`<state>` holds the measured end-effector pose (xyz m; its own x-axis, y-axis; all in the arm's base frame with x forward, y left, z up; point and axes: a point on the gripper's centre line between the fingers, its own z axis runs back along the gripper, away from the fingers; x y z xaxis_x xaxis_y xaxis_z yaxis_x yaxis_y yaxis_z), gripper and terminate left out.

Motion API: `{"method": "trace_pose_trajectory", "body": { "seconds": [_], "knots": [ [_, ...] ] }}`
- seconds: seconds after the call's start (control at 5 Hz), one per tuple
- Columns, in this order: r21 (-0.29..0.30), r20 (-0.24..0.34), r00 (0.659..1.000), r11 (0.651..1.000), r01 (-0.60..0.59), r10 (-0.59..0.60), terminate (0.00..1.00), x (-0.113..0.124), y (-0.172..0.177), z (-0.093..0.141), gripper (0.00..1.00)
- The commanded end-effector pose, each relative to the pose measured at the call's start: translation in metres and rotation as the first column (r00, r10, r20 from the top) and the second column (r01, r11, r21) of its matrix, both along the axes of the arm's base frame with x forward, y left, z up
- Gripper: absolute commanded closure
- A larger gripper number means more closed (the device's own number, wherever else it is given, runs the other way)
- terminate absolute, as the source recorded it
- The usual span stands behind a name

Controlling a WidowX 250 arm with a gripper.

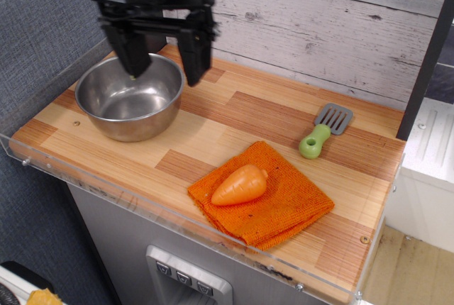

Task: Take the carrot from the silver vessel and place it on the cloth.

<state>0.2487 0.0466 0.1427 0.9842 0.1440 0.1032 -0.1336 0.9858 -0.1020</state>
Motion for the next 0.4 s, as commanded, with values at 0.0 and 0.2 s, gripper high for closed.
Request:
{"method": "trace_pose_trajectory", "body": {
  "seconds": [0.0,0.2],
  "knots": [
    [0.023,0.016,0.997,0.997,0.079,-0.08,0.0,0.0053,0.0016,-0.0006,0.0],
    [0.061,0.018,0.992,0.991,0.121,-0.123,0.0,0.006,-0.0041,-0.0032,0.0]
  ]
}}
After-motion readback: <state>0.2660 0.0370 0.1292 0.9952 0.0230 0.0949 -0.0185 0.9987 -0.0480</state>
